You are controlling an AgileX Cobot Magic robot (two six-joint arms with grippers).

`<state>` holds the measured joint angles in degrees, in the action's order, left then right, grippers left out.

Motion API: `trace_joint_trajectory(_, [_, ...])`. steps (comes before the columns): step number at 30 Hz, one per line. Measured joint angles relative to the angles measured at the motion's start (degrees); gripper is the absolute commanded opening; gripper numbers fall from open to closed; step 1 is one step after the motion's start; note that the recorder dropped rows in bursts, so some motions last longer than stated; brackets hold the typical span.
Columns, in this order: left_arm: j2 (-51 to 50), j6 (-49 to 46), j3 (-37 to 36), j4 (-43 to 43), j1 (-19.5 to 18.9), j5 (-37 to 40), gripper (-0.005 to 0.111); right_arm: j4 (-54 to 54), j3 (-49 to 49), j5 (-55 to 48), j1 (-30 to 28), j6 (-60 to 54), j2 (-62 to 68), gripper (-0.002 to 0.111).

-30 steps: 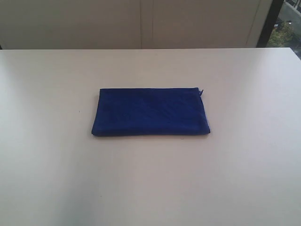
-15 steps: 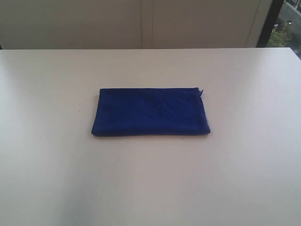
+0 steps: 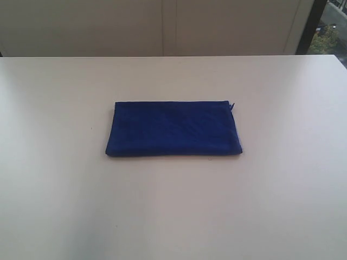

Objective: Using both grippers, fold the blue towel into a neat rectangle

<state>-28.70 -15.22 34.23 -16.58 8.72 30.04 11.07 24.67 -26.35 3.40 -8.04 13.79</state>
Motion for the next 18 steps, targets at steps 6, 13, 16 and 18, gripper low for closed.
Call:
trace_joint_trajectory(6, [0.0, 0.0, 0.0, 0.0, 0.0, 0.0, 0.0, 0.0, -5.5, 0.0, -3.0, 0.1, -3.6, 0.0])
trace_joint_trajectory(13, [0.0, 0.0, 0.0, 0.0, 0.0, 0.0, 0.0, 0.0, -8.4, -1.7, -3.3, 0.1, -5.8, 0.0])
trace_joint_trajectory(16, [0.0, 0.0, 0.0, 0.0, 0.0, 0.0, 0.0, -0.8, -8.5, -2.1, -3.3, 0.1, -7.5, 0.0])
trace_joint_trajectory(18, [0.0, 0.0, 0.0, 0.0, 0.0, 0.0, 0.0, -2.5, -8.5, -2.1, -3.3, 0.2, -9.0, 0.0])
